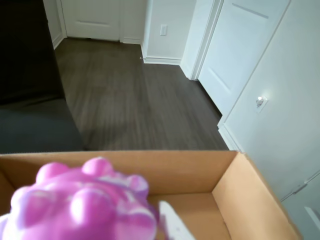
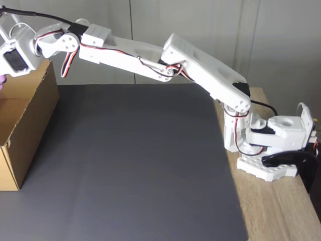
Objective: Grasp a ball and put it in the box.
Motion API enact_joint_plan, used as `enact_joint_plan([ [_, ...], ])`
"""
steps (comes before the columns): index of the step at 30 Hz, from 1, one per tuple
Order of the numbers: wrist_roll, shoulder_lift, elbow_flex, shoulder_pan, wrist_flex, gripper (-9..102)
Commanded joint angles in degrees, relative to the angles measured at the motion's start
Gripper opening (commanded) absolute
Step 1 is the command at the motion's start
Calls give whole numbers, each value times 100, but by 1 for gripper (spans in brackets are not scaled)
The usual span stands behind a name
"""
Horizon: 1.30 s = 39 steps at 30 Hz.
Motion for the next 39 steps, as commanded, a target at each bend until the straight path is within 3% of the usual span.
enact_joint_plan([
  [1, -9, 0, -501, -44, -79, 37],
  [14, 9, 53, -510, -44, 44, 40],
  [17, 9, 123, -510, -44, 211, 32],
  [22, -9, 264, -510, -97, 562, 0],
  [34, -123, 668, -659, -123, 1239, 0],
  [39, -598, -343, -2962, -79, 2575, 0],
])
